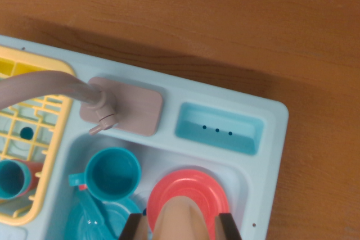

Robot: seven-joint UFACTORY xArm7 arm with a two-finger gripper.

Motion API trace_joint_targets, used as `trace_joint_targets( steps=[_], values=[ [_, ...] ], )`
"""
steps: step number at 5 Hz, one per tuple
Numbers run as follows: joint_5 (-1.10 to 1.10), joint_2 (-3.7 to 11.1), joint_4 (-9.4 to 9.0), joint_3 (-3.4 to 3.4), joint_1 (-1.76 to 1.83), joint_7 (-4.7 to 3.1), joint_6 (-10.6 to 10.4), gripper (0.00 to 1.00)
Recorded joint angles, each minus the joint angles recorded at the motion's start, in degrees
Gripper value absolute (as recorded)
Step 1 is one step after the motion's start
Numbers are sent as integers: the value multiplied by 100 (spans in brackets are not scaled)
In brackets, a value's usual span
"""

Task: Pick detergent from the sink

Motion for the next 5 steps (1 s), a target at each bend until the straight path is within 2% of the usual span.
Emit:
trace_joint_targets(
  steps=[1,2,3,4,5],
  values=[
    [0,0,0,0,0,0,0,100],
    [-21,-44,125,-5,2,25,167,100],
    [-21,-44,125,-5,2,25,167,100],
    [-38,-79,223,-8,3,45,299,100],
    [-38,-79,223,-8,3,45,299,100]
  ],
)
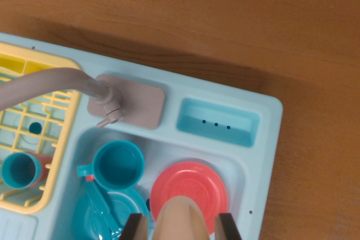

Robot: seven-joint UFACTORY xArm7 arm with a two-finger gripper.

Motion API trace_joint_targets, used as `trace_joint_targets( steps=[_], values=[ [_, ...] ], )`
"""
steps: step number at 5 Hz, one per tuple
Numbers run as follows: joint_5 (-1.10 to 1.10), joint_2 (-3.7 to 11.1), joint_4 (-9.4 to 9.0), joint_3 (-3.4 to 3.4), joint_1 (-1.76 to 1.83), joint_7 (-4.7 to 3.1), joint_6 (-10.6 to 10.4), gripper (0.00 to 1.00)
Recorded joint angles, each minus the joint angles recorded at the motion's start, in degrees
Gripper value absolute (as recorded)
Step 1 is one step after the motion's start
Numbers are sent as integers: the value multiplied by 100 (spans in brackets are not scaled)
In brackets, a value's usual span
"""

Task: Pick detergent from the sink

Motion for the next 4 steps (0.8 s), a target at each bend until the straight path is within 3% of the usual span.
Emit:
trace_joint_targets(
  steps=[1,4],
  values=[
    [-14,-29,82,-3,1,17,109,100],
    [-23,-48,135,-5,2,27,181,100]
  ],
)
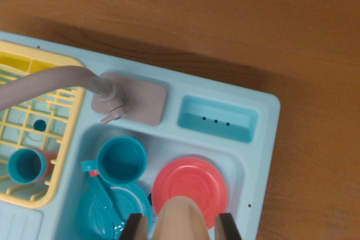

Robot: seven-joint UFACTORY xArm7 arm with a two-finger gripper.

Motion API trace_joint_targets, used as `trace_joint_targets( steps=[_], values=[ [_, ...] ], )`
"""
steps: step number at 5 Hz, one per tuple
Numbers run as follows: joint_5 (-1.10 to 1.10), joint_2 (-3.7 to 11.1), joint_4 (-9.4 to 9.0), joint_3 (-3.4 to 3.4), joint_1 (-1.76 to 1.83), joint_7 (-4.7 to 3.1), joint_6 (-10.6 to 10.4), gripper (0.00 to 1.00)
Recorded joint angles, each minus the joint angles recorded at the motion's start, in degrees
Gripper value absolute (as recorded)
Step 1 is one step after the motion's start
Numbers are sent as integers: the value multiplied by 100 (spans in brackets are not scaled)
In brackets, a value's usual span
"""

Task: Pick detergent from the sink

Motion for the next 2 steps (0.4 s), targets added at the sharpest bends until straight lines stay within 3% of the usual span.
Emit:
trace_joint_targets(
  steps=[2],
  values=[
    [-4,-9,25,-1,0,5,33,100]
  ],
)
